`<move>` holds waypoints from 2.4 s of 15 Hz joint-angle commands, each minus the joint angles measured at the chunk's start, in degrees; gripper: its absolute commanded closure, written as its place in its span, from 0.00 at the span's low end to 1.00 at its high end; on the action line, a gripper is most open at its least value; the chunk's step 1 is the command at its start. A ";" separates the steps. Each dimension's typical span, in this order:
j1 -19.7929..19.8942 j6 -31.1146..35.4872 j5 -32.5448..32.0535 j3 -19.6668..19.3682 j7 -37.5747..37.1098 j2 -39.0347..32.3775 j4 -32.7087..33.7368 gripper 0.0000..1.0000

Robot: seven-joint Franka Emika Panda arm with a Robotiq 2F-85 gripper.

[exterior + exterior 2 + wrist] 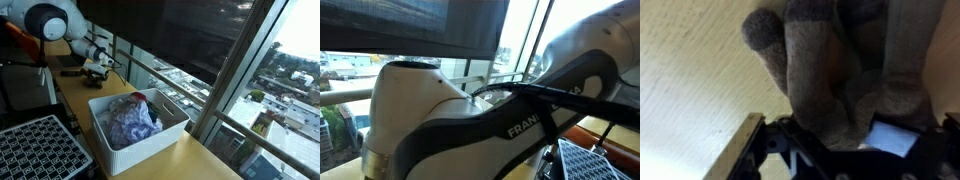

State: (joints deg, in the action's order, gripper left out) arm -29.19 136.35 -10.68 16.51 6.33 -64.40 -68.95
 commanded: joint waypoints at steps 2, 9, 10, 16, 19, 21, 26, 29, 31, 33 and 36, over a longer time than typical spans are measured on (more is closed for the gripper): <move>2.64 -1.76 0.61 0.28 0.70 2.97 -1.08 0.85; 7.89 2.72 -1.39 -2.88 -3.98 19.48 -15.77 1.00; 8.40 3.77 -1.66 -3.74 -5.31 22.32 -18.20 1.00; 8.14 10.07 -4.53 -13.97 -17.81 39.52 -34.39 1.00; 9.18 9.69 -7.87 -17.48 -23.57 47.83 -43.22 1.00; 10.33 8.92 -11.02 -18.99 -26.89 53.36 -49.36 1.00; 16.63 7.55 -18.33 -19.19 -32.02 66.22 -64.71 1.00; 21.71 5.98 -22.62 -18.18 -34.32 70.57 -69.62 1.00; 24.57 5.50 -23.96 -17.46 -34.72 71.86 -71.18 1.00; 26.65 6.00 -24.40 -16.89 -34.62 71.35 -71.35 1.00; 28.04 7.18 -25.31 -15.90 -35.45 66.15 -68.22 1.00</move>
State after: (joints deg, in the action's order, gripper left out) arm -3.03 143.00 -33.69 -1.50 -26.84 5.55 -139.85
